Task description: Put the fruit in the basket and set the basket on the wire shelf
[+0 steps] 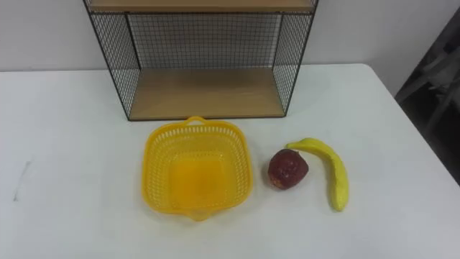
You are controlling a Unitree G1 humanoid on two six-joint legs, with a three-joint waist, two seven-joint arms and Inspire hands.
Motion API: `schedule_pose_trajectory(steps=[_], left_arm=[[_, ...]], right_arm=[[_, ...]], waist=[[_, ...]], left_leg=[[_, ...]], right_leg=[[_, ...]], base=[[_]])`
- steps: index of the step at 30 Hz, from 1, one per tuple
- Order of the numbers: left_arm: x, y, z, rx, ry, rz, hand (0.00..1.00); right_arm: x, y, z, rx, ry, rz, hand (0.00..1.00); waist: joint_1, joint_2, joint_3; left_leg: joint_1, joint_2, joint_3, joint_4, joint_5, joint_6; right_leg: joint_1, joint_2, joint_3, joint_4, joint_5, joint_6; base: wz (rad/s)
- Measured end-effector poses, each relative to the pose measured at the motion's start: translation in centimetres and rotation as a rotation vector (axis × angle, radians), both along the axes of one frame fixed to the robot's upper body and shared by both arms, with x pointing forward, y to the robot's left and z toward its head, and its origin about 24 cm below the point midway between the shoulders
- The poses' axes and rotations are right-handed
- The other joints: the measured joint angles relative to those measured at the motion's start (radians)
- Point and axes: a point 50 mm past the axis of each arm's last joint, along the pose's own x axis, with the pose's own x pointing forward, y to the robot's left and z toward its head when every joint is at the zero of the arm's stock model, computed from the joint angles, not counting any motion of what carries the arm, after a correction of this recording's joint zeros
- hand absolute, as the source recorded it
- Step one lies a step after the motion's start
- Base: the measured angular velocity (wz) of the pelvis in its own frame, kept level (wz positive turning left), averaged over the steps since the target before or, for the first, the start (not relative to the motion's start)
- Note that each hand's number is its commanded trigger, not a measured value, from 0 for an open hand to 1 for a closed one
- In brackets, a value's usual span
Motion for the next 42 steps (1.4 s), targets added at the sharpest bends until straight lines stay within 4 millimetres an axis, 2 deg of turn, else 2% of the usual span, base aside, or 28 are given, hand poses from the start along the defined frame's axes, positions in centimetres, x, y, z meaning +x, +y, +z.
schedule_pose_trajectory(steps=[3, 8, 12, 14, 17, 20, 21, 23, 24, 25, 26, 28, 32, 34, 36, 38, 41, 42], left_arm=[[0.1, 0.0, 0.0, 0.000, -0.002, 0.000, 0.00], [0.2, -0.1, 0.0, 0.000, 0.001, -0.013, 0.00], [0.4, -0.1, 0.0, 0.007, -0.007, -0.010, 0.00], [0.6, 0.0, 0.0, 0.030, -0.018, -0.011, 0.00], [0.0, 0.1, 0.0, 0.038, -0.015, 0.010, 0.00], [-0.2, 0.4, 0.1, 0.050, -0.032, 0.082, 0.00], [-0.4, 0.5, 0.2, 0.056, -0.031, 0.092, 0.00], [-0.5, 1.0, 0.3, 0.076, -0.040, 0.133, 0.00], [-0.6, 1.1, 0.3, 0.080, -0.043, 0.141, 0.00], [-0.9, 1.4, 0.4, 0.085, -0.046, 0.155, 0.00], [-0.8, 1.6, 0.5, 0.092, -0.064, 0.161, 0.00], [-0.9, 1.9, 0.7, 0.106, -0.082, 0.180, 0.00], [-0.8, 2.6, 1.0, 0.144, -0.119, 0.185, 0.00], [-0.7, 3.0, 1.2, 0.156, -0.146, 0.198, 0.00], [-0.5, 3.2, 1.4, 0.173, -0.167, 0.192, 0.00], [-0.6, 3.3, 1.5, 0.175, -0.172, 0.190, 0.00], [-0.2, 3.4, 1.7, 0.180, -0.195, 0.169, 0.00], [0.0, 3.4, 1.7, 0.180, -0.201, 0.165, 0.00]], right_arm=[[0.1, 0.0, 0.0, 0.000, -0.004, 0.002, 0.00], [0.4, -0.1, 0.0, -0.019, -0.018, -0.013, 0.00], [1.2, -0.3, 0.1, -0.039, -0.081, -0.174, 0.00], [1.0, -0.2, 0.1, -0.044, -0.136, -0.409, 0.00], [0.4, 0.0, 0.0, -0.026, -0.177, -0.664, 0.00], [-0.1, -0.8, 0.2, -0.038, -0.259, -1.090, 0.00], [-0.2, -0.9, 0.2, -0.042, -0.270, -1.155, 0.00], [-0.8, -1.5, 0.4, -0.066, -0.320, -1.438, 0.00], [-0.8, -1.7, 0.5, -0.068, -0.337, -1.508, 0.00], [-0.7, -2.1, 0.7, -0.070, -0.378, -1.655, 0.00], [-0.2, -2.7, 0.9, -0.065, -0.429, -1.771, 0.00], [0.3, -3.8, 1.4, -0.072, -0.509, -1.931, 0.00], [2.1, -6.3, 3.1, -0.132, -0.657, -2.017, 0.00], [2.9, -8.1, 4.7, -0.183, -0.740, -2.052, 0.00], [4.3, -9.5, 6.5, -0.263, -0.798, -1.990, 0.00], [5.8, -10.9, 8.9, -0.363, -0.904, -1.883, 0.00], [8.4, -12.6, 14.8, -0.641, -1.141, -1.629, 0.00], [8.8, -12.7, 15.9, -0.698, -1.185, -1.576, 0.00]], waist=[[-0.008, 0.003, -0.0025], [-0.010, 0.005, -0.0021], [-0.010, 0.007, -0.0011], [-0.010, 0.011, -0.0009], [-0.013, 0.014, -0.0021], [-0.036, 0.018, -0.0010], [-0.040, 0.018, -0.0008], [-0.052, 0.016, -0.0013], [-0.054, 0.016, -0.0016], [-0.059, 0.016, -0.0017], [-0.072, 0.011, -0.0047], [-0.078, 0.009, -0.0065], [-0.104, 0.006, -0.0080], [-0.113, -0.002, -0.0084], [-0.121, -0.009, -0.0098], [-0.131, -0.012, -0.0091], [-0.129, -0.027, -0.0106], [-0.128, -0.029, -0.0099]], left_leg=[[0.003, -0.001, -0.003, 0.002, 0.000, 0.001], [0.009, 0.000, -0.002, -0.004, 0.000, 0.001], [0.005, 0.001, 0.008, -0.013, 0.000, 0.001], [0.011, 0.004, 0.005, -0.014, 0.000, 0.000], [0.017, 0.006, 0.006, -0.017, 0.000, 0.000], [0.016, 0.006, 0.004, -0.018, 0.000, 0.000], [0.016, 0.006, 0.004, -0.018, 0.000, 0.000], [0.015, 0.006, 0.005, -0.018, 0.000, 0.000], [0.015, 0.006, 0.006, -0.018, 0.000, 0.000], [0.014, 0.006, 0.007, -0.019, 0.000, 0.000], [0.011, 0.004, 0.008, -0.019, 0.000, 0.000], [0.009, 0.003, 0.010, -0.017, 0.000, 0.000], [0.010, 0.001, 0.010, -0.018, 0.000, 0.000], [0.009, -0.002, 0.007, -0.018, 0.000, 0.001], [0.000, -0.005, 0.009, -0.018, 0.001, 0.002], [-0.012, -0.007, 0.010, -0.018, 0.003, 0.005], [-0.035, -0.006, 0.007, -0.004, 0.004, 0.005], [-0.039, -0.006, 0.006, -0.001, 0.004, 0.005]], right_leg=[[0.007, 0.000, -0.001, -0.011, 0.002, 0.001], [0.012, 0.002, 0.001, -0.008, 0.002, 0.002], [0.004, 0.006, 0.013, 0.001, 0.002, 0.002], [0.021, 0.012, 0.016, -0.020, 0.009, 0.001], [0.028, 0.018, 0.015, -0.026, 0.010, 0.001], [0.031, 0.017, 0.010, -0.030, 0.012, 0.001], [0.030, 0.018, 0.011, -0.030, 0.012, 0.001], [0.027, 0.016, 0.015, -0.028, 0.011, 0.001], [0.027, 0.016, 0.016, -0.027, 0.011, 0.001], [0.023, 0.016, 0.019, -0.025, 0.011, 0.001], [0.018, 0.016, 0.019, -0.021, 0.011, 0.001], [0.015, 0.017, 0.022, -0.020, 0.012, 0.001], [0.012, 0.017, 0.026, -0.016, 0.010, 0.003], [0.011, 0.016, 0.026, -0.011, 0.006, 0.005], [-0.009, 0.013, 0.030, 0.007, 0.001, 0.005], [-0.023, 0.013, 0.039, 0.009, 0.000, 0.006], [-0.041, 0.014, 0.035, 0.008, 0.003, 0.004], [-0.042, 0.014, 0.036, 0.006, 0.004, 0.004]], base=[[0.00], [-0.02], [-0.08], [0.04], [0.00], [0.05], [0.00], [-0.02], [-0.06], [-0.07], [-0.08], [-0.05], [0.00], [0.02], [-0.04], [-0.08], [0.00], [0.00]])
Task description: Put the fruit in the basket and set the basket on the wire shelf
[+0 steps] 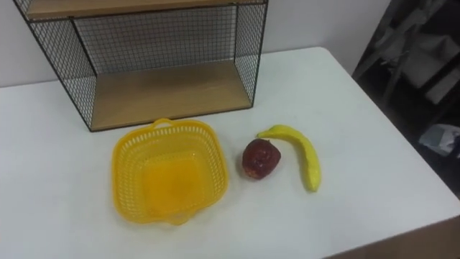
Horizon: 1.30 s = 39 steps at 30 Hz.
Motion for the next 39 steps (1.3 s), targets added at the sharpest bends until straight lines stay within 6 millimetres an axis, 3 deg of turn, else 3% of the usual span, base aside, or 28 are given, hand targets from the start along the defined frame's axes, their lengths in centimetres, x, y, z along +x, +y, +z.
schedule_pose_trajectory(steps=[5, 8, 10, 15, 20, 25, 31, 39], left_arm=[[0.4, -0.3, -0.1, -0.007, 0.006, -0.052, 0.00], [0.4, -0.4, -0.1, -0.015, 0.022, -0.087, 0.00], [0.9, -0.7, -0.3, -0.026, 0.024, -0.113, 0.00], [1.2, -1.1, -0.4, -0.063, 0.032, -0.145, 0.00], [1.1, -1.0, -0.4, -0.059, 0.034, -0.153, 0.00], [1.2, -1.2, -0.4, -0.061, 0.030, -0.181, 0.00], [1.3, -1.9, -0.6, -0.076, 0.037, -0.229, 0.00], [0.5, -1.9, -0.8, -0.085, 0.078, -0.212, 0.00]], right_arm=[[3.0, 0.7, 8.5, -0.509, 0.055, 0.077, 0.00], [4.8, 1.9, 10.9, -0.663, 0.041, 0.189, 0.00], [6.4, 3.4, 11.8, -0.737, 0.023, 0.349, 0.00], [8.9, 5.5, 12.3, -0.795, -0.004, 0.682, 0.00], [11.1, 7.5, 12.5, -0.828, -0.032, 0.978, 0.00], [12.6, 10.5, 10.3, -0.780, -0.007, 1.274, 0.00], [13.2, 12.7, 8.9, -0.740, -0.002, 1.479, 0.00], [13.3, 13.4, 8.7, -0.743, 0.004, 1.555, 0.00]], waist=[[0.029, -0.009, 0.0012], [0.043, -0.009, 0.0009], [0.074, -0.021, 0.0099], [0.118, -0.018, 0.0120], [0.135, -0.014, 0.0127], [0.157, -0.018, 0.0118], [0.173, -0.023, 0.0084], [0.175, -0.018, 0.0098]], left_leg=[[-0.013, 0.001, 0.002, 0.001, 0.001, -0.001], [-0.010, 0.003, 0.002, 0.002, 0.001, -0.001], [-0.001, 0.005, 0.003, 0.000, 0.001, -0.002], [-0.006, 0.013, 0.000, 0.002, 0.001, -0.002], [-0.005, 0.015, -0.012, 0.000, 0.002, -0.003], [0.002, 0.017, -0.026, -0.002, 0.004, -0.007], [0.004, 0.017, -0.036, 0.001, 0.004, -0.007], [0.003, 0.017, -0.037, 0.004, 0.004, -0.007]], right_leg=[[-0.015, 0.002, -0.003, -0.001, 0.001, 0.000], [-0.012, 0.004, 0.005, -0.004, 0.002, -0.002], [-0.009, 0.009, 0.014, -0.007, 0.007, -0.004], [0.007, 0.012, 0.012, -0.049, 0.033, -0.003], [0.020, 0.005, -0.011, -0.056, 0.035, -0.004], [0.036, 0.006, -0.024, -0.068, 0.038, -0.008], [0.046, 0.004, -0.038, -0.072, 0.039, -0.009], [0.049, 0.003, -0.039, -0.073, 0.039, -0.009]], base=[[-0.02], [-0.06], [-0.11], [0.00], [0.12], [0.07], [0.06], [0.01]])
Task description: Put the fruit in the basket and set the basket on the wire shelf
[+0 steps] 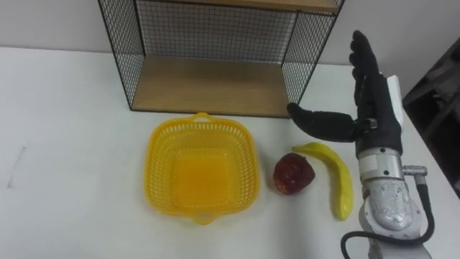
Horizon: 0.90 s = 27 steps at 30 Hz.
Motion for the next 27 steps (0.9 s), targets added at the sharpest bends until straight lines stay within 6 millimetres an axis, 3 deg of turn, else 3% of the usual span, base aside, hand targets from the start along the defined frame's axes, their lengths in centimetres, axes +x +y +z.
schedule_pose_trajectory(steps=[8, 12, 16, 27], left_arm=[[0.0, 0.0, -0.1, -0.008, 0.011, 0.007, 0.00], [0.3, -0.1, -0.1, -0.019, 0.010, 0.003, 0.00], [0.6, -0.1, -0.1, -0.021, 0.005, 0.002, 0.00], [0.8, -0.1, 0.0, -0.036, 0.005, -0.001, 0.00]], right_arm=[[-0.4, 0.2, -1.6, 0.000, 0.084, 0.054, 0.00], [-0.7, 0.0, -2.3, -0.001, 0.115, 0.051, 0.00], [-0.7, 0.1, -2.3, -0.002, 0.122, 0.068, 0.00], [-0.9, -0.5, -4.0, -0.013, 0.216, 0.049, 0.00]], waist=[[-0.003, 0.011, 0.0007], [-0.004, 0.020, -0.0092], [-0.004, 0.027, -0.0066], [-0.007, 0.011, -0.0071]], left_leg=[[0.001, 0.000, -0.004, 0.000, 0.000, 0.000], [0.004, 0.000, -0.009, 0.001, 0.000, 0.000], [0.016, 0.000, -0.009, 0.000, 0.000, -0.001], [0.022, 0.000, -0.011, 0.000, 0.000, -0.001]], right_leg=[[0.005, 0.000, -0.005, -0.003, 0.001, -0.001], [0.015, 0.001, -0.005, -0.016, 0.005, -0.001], [0.025, 0.001, -0.004, -0.018, 0.005, -0.001], [0.031, 0.002, -0.003, -0.016, 0.005, -0.002]], base=[[0.01], [0.02], [0.00], [0.00]])
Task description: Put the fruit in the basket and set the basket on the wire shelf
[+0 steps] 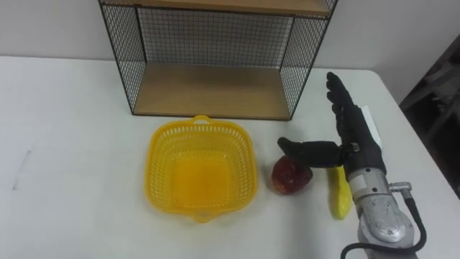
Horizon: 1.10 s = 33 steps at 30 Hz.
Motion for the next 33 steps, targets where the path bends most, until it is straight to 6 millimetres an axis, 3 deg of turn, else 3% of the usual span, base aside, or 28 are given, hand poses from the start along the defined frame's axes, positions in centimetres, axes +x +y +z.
schedule_pose_trajectory(steps=[4, 7, 23, 33], left_arm=[[-0.1, 0.0, 0.0, -0.001, 0.004, 0.000, 0.00], [0.0, 0.0, 0.0, -0.002, 0.001, -0.001, 0.00], [0.6, 0.1, 0.1, 0.007, -0.016, -0.005, 0.00], [0.5, -0.1, 0.0, 0.006, -0.008, -0.027, 0.00]], right_arm=[[-0.1, -0.1, -0.5, -0.005, 0.024, 0.003, 0.00], [-0.2, -0.2, -1.1, -0.003, 0.058, 0.015, 0.00], [-1.0, 1.6, -3.5, 0.025, 0.168, 0.113, 0.00], [-1.6, 2.3, -4.6, 0.028, 0.225, 0.162, 0.00]], waist=[[0.000, -0.001, 0.0101], [0.000, -0.006, 0.0116], [0.000, 0.005, 0.0004], [0.002, 0.002, 0.0006]], left_leg=[[0.008, 0.000, 0.000, -0.008, 0.000, 0.000], [0.007, 0.000, 0.000, -0.009, 0.000, 0.000], [-0.002, 0.001, -0.001, 0.008, 0.000, 0.000], [0.000, 0.001, -0.002, 0.003, 0.000, -0.001]], right_leg=[[0.008, 0.001, -0.001, -0.001, 0.000, 0.000], [0.007, 0.001, -0.001, -0.001, 0.000, 0.000], [0.001, 0.000, 0.003, 0.001, 0.001, -0.001], [0.005, 0.001, 0.003, 0.002, 0.003, -0.003]], base=[[0.00], [0.00], [0.00], [0.00]])
